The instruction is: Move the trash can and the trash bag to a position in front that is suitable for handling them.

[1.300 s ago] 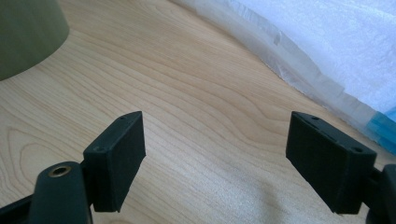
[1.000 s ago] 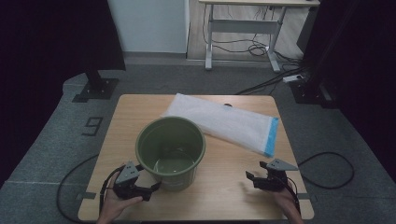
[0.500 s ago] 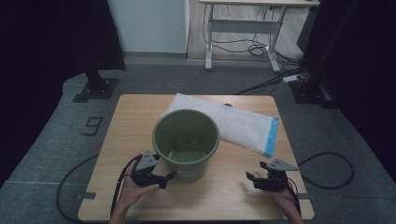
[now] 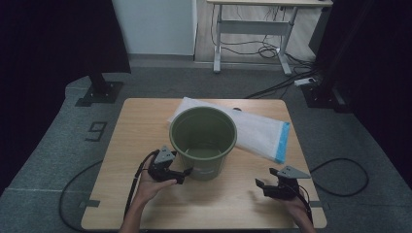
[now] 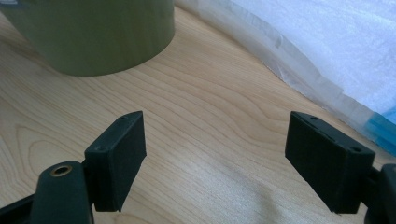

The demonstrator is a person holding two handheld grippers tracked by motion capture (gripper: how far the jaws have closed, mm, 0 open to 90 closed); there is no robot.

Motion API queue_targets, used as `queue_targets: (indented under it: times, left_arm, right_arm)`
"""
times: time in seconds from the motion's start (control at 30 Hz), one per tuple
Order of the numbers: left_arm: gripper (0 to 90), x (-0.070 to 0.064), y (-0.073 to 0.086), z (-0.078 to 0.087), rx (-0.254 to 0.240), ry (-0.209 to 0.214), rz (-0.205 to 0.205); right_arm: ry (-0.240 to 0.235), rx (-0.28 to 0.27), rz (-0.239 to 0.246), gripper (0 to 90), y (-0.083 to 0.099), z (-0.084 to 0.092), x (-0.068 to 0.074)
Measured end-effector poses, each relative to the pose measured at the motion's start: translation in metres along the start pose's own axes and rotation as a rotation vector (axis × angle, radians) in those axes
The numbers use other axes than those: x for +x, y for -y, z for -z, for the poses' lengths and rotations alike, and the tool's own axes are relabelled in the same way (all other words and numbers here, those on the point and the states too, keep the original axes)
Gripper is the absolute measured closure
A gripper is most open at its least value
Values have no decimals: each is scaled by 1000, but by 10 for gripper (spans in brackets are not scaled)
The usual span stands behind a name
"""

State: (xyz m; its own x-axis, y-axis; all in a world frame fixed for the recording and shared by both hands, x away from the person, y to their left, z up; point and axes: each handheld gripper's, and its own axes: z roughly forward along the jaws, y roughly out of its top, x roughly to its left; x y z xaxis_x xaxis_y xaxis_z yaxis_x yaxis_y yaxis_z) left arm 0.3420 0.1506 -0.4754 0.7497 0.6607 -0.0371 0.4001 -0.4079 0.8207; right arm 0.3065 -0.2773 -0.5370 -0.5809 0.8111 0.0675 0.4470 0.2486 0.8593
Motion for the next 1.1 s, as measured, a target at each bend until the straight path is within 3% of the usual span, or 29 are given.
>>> queue_targets:
  times: [0.37,0.6,0.87,1.1]
  left_arm:
    - [109,1,-14,-15,11,-15,-7]
    - [135,1,-15,-15,2,-34,16]
    - [134,-8,4,10,8,-51,2]
    - [131,-16,29,34,17,-78,-3]
  right_arm:
    - [-38,-13,-35,198,-1,1,-1]
    - [-41,-11,-32,198,0,1,-1]
    - [-33,-6,-28,198,0,1,-3]
    - [-31,0,-24,198,1,1,-3]
